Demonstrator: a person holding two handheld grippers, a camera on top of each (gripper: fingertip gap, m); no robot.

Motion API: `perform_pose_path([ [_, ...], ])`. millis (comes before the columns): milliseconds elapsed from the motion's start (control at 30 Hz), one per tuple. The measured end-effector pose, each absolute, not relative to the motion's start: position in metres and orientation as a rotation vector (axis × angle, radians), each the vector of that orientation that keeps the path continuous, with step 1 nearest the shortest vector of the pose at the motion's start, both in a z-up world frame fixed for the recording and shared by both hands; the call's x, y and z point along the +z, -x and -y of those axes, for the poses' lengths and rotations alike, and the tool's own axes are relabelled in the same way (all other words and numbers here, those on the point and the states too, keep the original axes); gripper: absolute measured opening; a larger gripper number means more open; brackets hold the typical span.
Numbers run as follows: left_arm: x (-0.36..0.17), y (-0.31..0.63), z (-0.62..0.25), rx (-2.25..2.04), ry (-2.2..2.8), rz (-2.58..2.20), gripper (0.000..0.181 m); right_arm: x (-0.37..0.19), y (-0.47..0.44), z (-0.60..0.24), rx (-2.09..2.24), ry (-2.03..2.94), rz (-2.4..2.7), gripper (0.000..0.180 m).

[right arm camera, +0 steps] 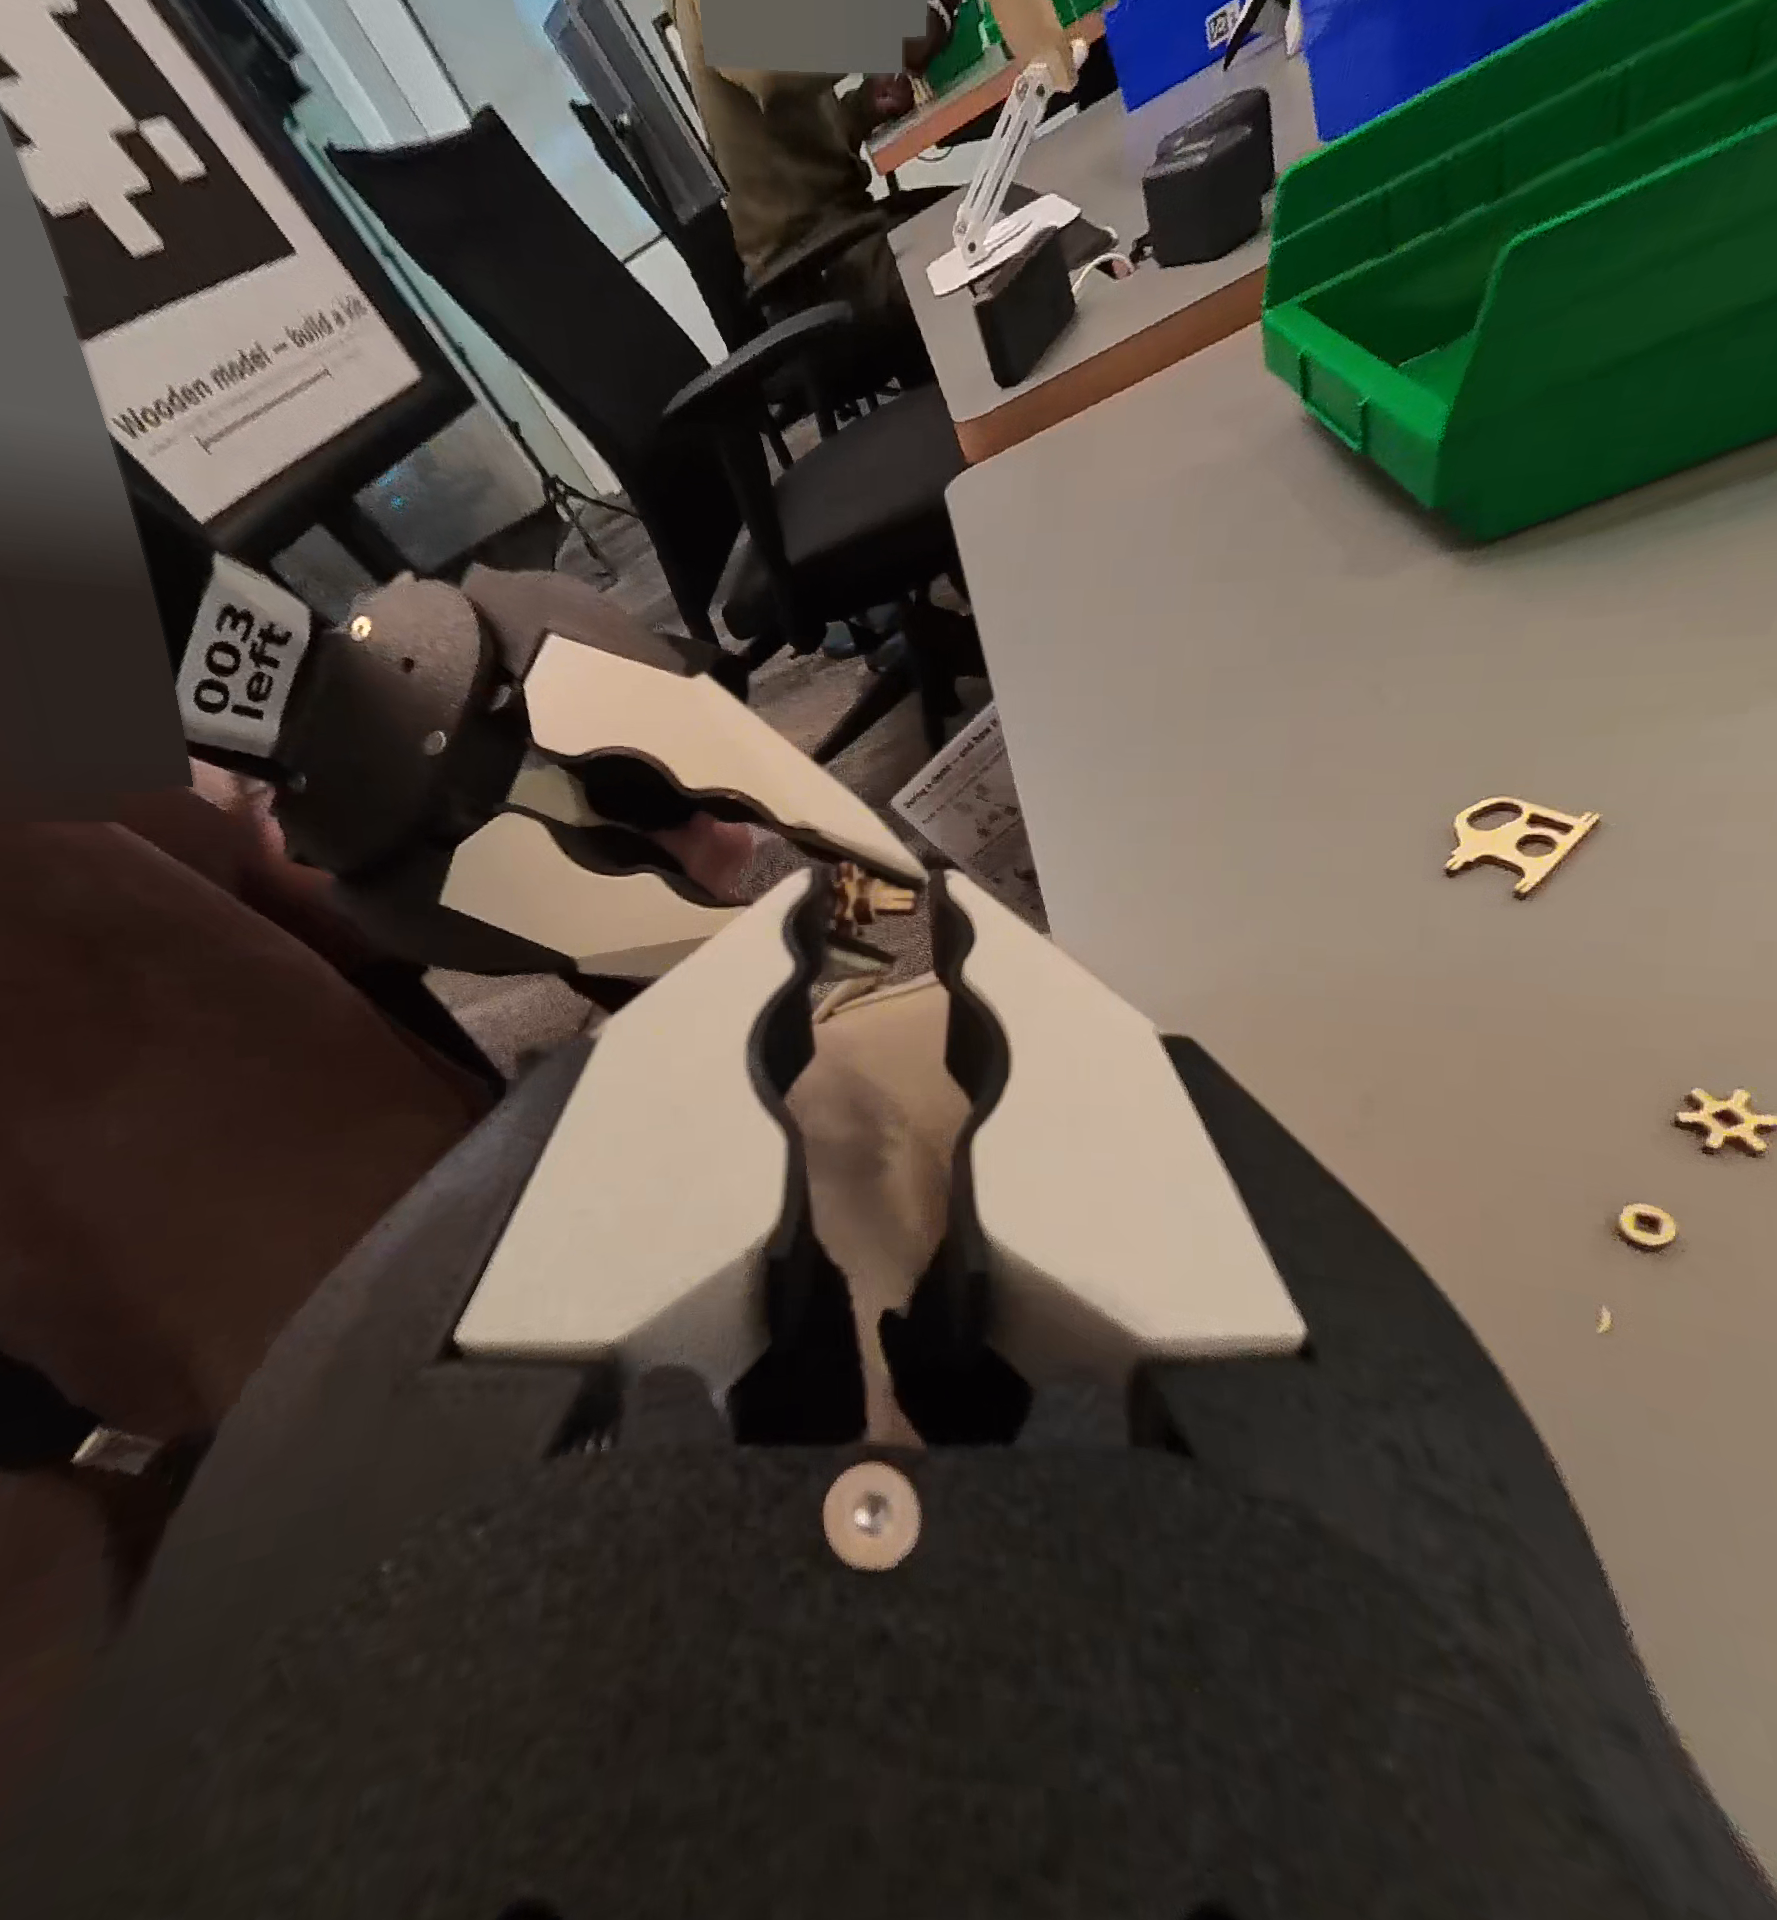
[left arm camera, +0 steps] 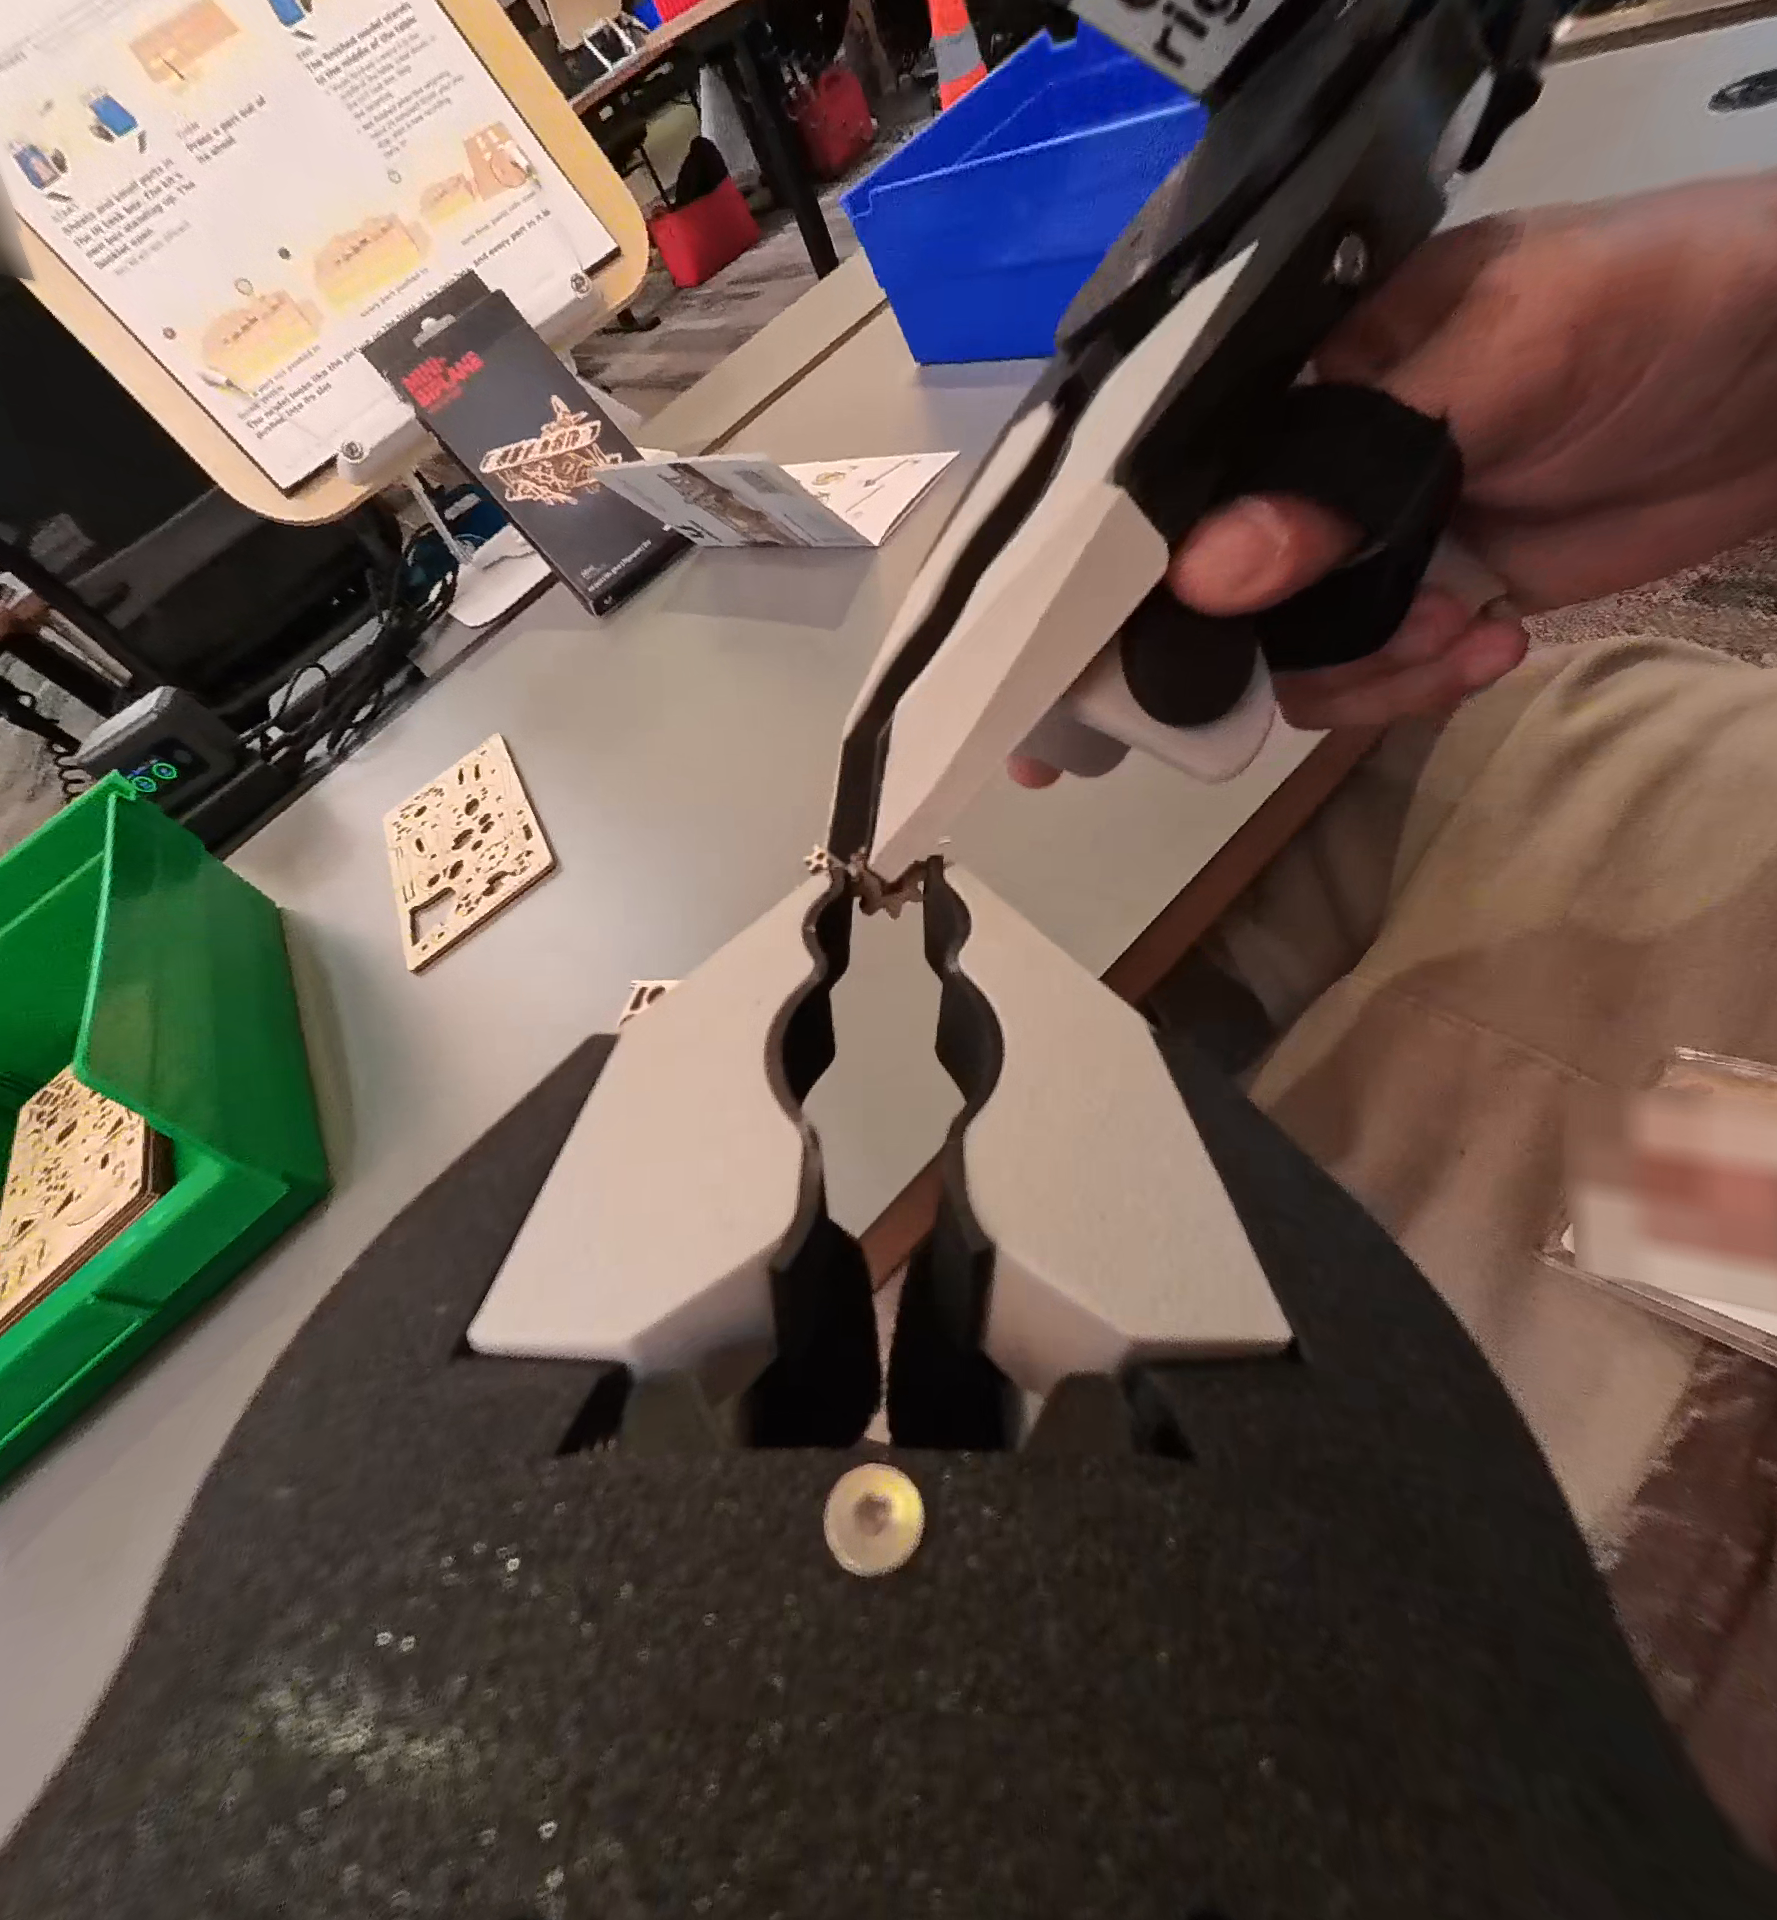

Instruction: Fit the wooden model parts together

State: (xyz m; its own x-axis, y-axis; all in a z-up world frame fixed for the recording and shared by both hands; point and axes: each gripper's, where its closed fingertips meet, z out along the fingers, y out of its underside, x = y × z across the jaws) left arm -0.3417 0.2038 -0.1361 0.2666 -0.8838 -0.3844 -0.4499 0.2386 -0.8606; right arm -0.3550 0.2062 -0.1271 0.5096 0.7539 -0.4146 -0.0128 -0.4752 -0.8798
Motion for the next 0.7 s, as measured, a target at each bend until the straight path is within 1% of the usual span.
perform_pose_path([
  [100,-0.137,0.341,-0.203,-0.478,1.382,-1.364,0.011,-0.127,0.355,-0.204,1.031,1.84,0.647,0.015],
  [400,-0.134,0.341,-0.199,-0.474,1.347,-1.369,0.011,-0.123,0.354,-0.2,1.225,1.842,0.582,0.015],
  [633,-0.139,0.34,-0.201,-0.463,1.362,-1.38,0.011,-0.126,0.354,-0.201,1.132,1.841,0.623,0.013],
  [667,-0.14,0.34,-0.201,-0.461,1.367,-1.38,0.011,-0.124,0.357,-0.197,1.165,1.826,0.64,0.001],
  [700,-0.141,0.34,-0.203,-0.453,1.373,-1.378,0.011,-0.122,0.365,-0.191,1.219,1.821,0.647,0.0],
])
